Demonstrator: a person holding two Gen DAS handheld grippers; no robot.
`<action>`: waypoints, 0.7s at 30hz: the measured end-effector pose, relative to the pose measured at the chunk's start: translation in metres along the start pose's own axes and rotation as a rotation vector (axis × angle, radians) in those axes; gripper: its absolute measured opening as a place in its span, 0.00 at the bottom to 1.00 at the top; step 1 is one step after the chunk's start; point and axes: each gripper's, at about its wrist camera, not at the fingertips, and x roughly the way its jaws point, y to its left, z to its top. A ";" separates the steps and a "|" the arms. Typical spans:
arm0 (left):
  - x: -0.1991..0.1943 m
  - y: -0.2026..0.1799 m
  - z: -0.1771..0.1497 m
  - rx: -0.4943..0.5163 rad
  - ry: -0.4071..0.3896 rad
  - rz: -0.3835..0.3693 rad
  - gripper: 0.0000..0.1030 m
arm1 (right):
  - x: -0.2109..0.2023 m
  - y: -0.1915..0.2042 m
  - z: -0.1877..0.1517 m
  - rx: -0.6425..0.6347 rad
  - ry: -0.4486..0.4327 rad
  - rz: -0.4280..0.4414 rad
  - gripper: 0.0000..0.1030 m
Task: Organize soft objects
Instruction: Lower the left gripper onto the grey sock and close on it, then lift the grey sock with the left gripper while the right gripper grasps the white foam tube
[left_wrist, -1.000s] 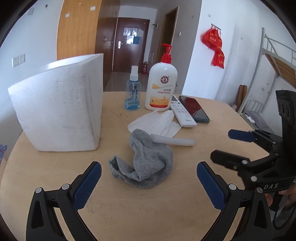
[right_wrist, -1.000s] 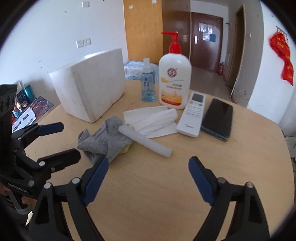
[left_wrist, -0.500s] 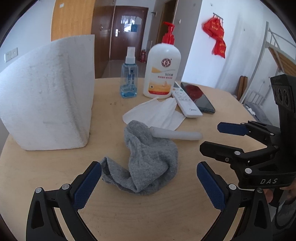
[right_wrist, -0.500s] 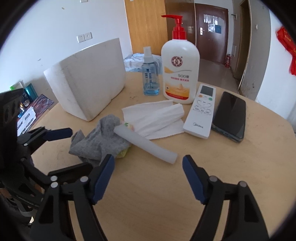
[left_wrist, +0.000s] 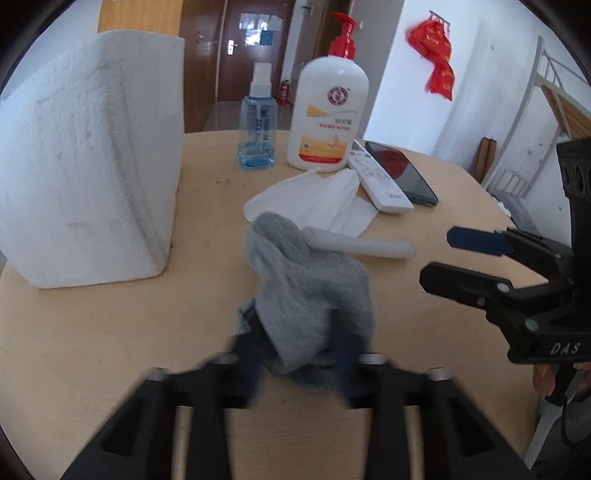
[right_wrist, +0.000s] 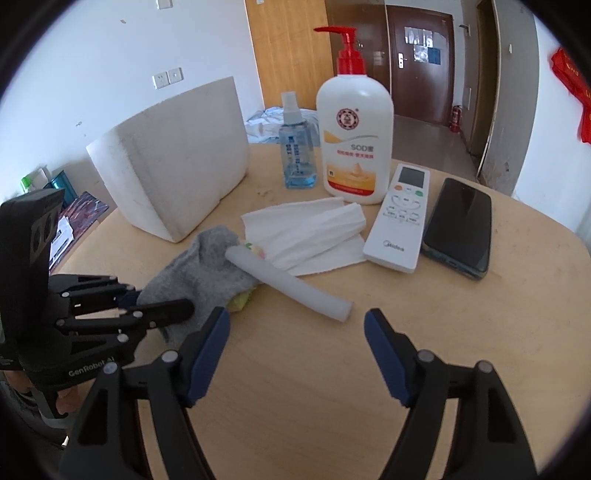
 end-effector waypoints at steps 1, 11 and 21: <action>0.001 0.000 -0.001 0.001 0.003 -0.006 0.10 | 0.001 -0.001 0.000 0.002 0.002 -0.003 0.77; -0.033 0.013 -0.002 0.016 -0.092 -0.029 0.08 | 0.003 0.015 0.007 -0.064 -0.014 -0.015 0.77; -0.045 0.035 0.001 -0.007 -0.124 -0.043 0.08 | 0.035 0.030 0.014 -0.160 0.050 -0.075 0.72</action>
